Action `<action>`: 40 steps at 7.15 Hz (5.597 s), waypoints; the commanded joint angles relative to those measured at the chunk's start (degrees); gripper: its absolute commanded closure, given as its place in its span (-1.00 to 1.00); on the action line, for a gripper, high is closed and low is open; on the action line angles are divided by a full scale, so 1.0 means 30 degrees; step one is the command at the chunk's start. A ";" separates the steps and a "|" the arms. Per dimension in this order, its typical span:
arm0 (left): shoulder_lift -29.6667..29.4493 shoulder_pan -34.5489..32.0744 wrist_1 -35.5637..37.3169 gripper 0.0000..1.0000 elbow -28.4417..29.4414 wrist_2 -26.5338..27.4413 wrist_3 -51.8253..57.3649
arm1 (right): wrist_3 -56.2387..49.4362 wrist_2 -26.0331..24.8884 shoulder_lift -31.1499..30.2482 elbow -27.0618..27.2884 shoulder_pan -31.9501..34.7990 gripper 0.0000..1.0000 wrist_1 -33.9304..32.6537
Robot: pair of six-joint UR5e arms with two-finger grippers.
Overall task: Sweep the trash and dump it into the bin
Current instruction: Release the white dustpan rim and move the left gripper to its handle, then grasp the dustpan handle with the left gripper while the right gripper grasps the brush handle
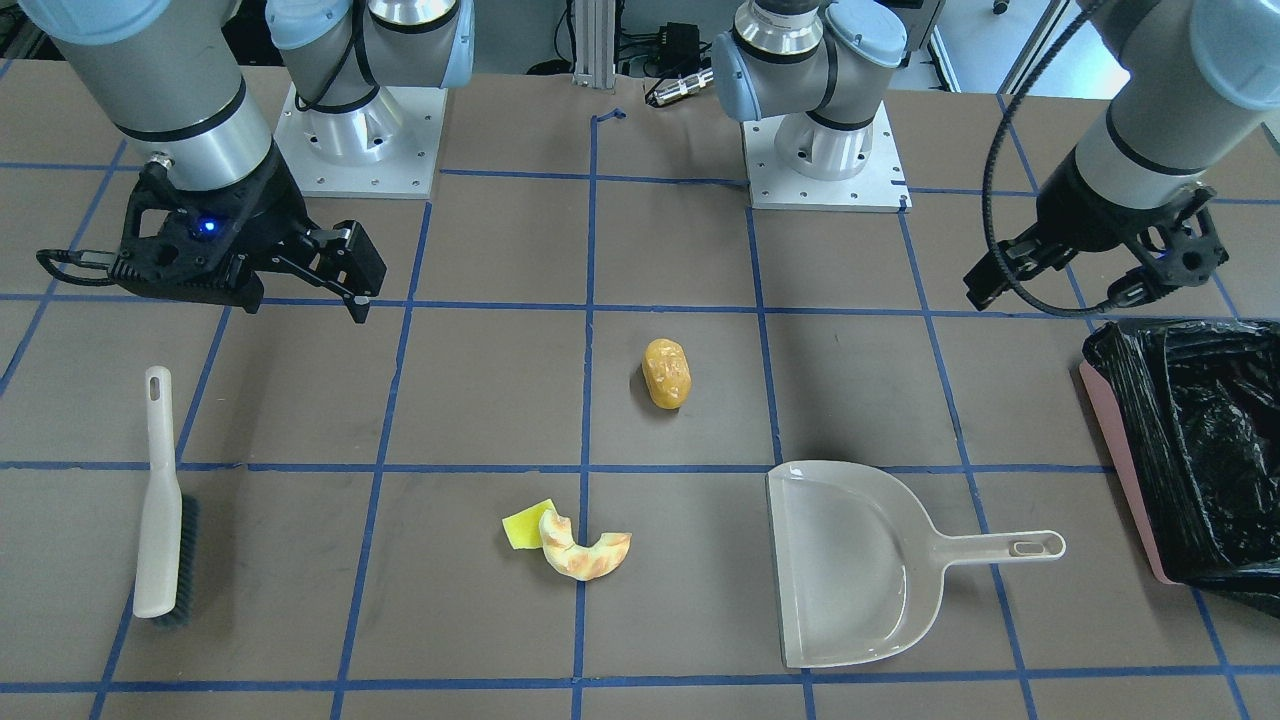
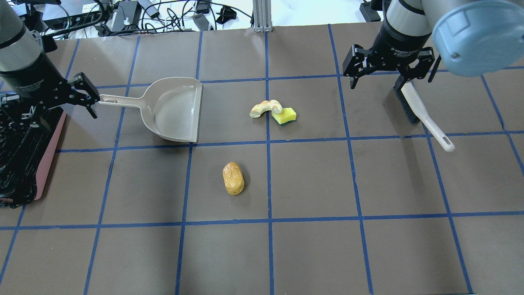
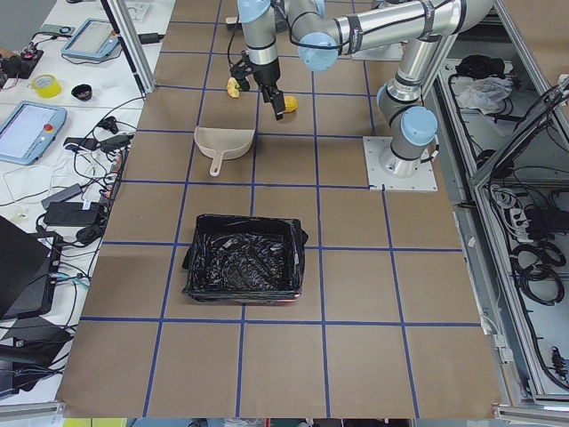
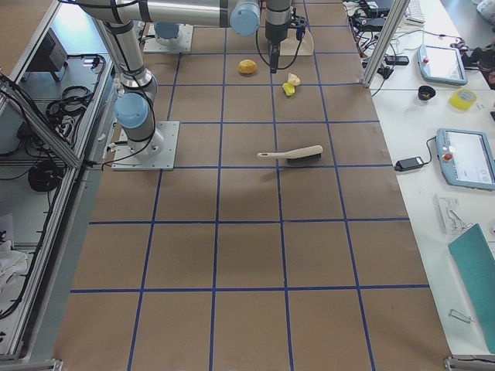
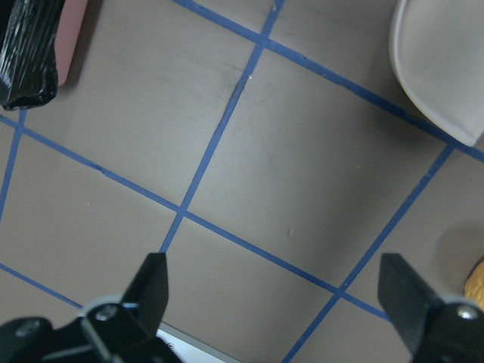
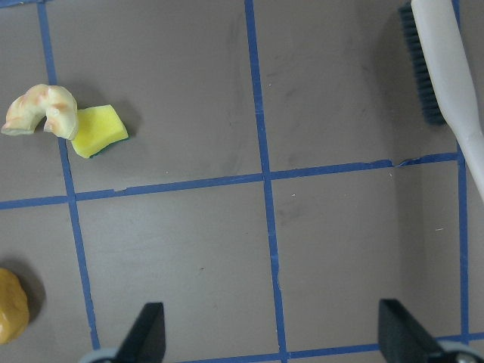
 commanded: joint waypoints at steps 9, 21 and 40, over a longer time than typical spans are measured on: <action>-0.6886 0.0692 0.9160 -0.58 0.3200 -0.2095 -1.5179 | -1.1090 -0.0383 0.1854 0.1497 -0.5126 -0.97 -0.1801; -0.9680 -0.0304 0.8014 -0.88 0.3967 -0.0078 -1.9759 | -1.4149 -0.2492 0.3117 0.6189 -0.7150 -0.99 -0.8071; -1.0059 -0.0390 0.6052 1.00 0.3962 -0.0872 -2.1656 | -1.3181 -0.2551 0.4377 0.6190 -0.7150 -0.16 -0.8804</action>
